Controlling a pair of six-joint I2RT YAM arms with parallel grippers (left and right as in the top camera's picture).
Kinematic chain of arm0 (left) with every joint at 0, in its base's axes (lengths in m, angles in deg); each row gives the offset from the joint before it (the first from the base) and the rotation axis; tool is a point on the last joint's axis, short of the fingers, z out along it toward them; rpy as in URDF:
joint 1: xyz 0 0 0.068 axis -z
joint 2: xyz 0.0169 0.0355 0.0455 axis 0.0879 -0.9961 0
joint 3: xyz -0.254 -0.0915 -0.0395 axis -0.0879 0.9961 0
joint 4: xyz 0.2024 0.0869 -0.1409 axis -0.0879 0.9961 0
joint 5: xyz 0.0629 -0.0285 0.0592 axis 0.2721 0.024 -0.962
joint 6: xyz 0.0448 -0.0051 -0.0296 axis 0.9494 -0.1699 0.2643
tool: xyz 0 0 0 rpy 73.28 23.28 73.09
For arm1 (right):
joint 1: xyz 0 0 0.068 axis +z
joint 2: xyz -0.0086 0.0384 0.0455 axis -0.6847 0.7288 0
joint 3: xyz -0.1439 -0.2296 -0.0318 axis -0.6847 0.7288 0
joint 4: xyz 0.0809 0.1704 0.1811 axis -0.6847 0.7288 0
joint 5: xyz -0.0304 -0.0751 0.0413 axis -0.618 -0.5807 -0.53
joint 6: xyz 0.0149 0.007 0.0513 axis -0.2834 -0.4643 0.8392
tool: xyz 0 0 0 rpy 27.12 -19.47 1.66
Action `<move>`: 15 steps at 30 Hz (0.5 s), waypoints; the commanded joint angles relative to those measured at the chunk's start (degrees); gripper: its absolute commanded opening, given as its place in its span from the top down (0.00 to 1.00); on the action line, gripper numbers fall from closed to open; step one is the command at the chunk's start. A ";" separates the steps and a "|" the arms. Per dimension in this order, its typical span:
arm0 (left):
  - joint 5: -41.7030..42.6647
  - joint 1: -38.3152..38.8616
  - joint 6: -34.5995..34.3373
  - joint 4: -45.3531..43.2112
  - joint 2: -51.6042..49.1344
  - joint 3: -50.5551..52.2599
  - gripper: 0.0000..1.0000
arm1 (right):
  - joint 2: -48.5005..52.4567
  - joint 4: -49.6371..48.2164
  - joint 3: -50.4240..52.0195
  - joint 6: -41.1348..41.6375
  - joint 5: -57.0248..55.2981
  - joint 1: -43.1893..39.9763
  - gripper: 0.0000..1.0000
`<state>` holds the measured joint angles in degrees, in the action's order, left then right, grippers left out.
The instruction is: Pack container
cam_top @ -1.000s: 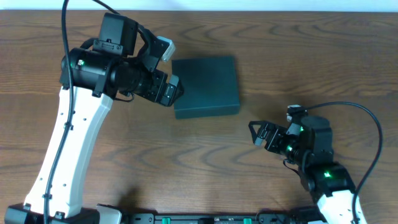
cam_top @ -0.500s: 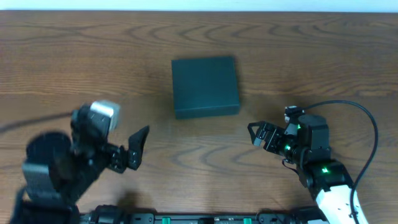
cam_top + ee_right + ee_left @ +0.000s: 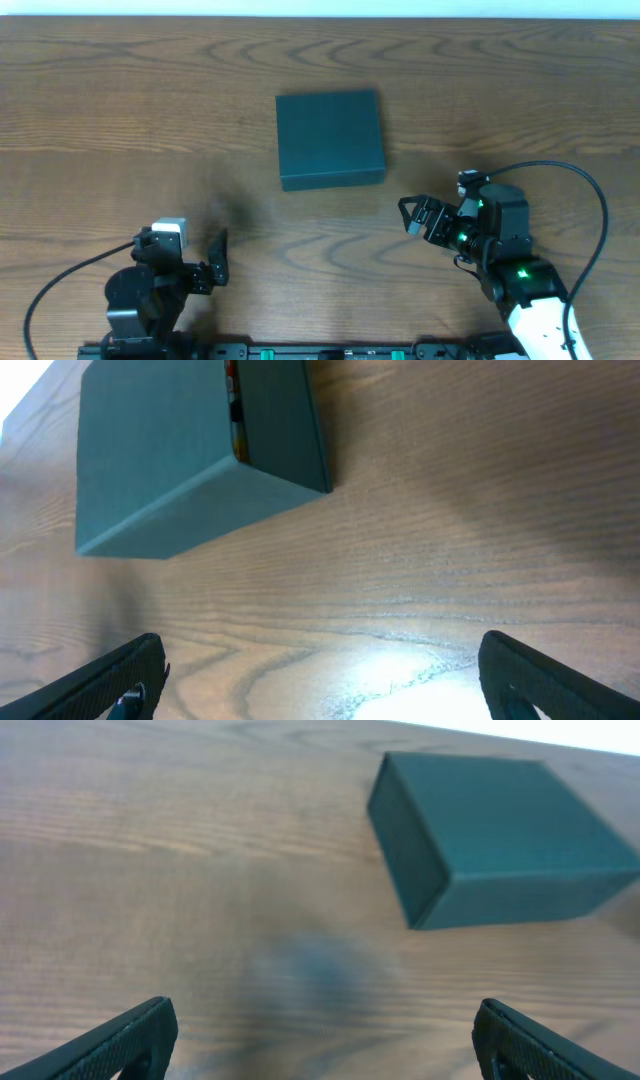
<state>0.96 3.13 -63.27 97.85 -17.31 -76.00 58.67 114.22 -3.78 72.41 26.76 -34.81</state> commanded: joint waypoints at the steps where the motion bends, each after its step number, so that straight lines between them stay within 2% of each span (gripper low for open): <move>1: -4.42 -0.46 -2.14 -1.11 1.75 2.23 0.04 | 0.02 -0.07 -0.17 -0.70 0.20 -0.50 0.01; 4: -9.42 -0.48 -5.18 -1.09 2.40 3.06 0.04 | 0.02 -0.07 -0.17 -0.72 0.20 -0.50 0.01; 7: -12.44 -0.48 -5.35 -0.66 4.37 3.98 0.05 | 0.02 -0.07 -0.17 -0.72 0.20 -0.50 0.01; 15: -13.25 -0.39 -5.35 1.38 8.52 7.19 0.05 | 0.02 -0.07 -0.17 -0.70 0.17 -0.50 0.01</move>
<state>-10.86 2.89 -67.92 99.27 -9.68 -69.60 58.67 114.22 -3.78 72.41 26.78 -34.81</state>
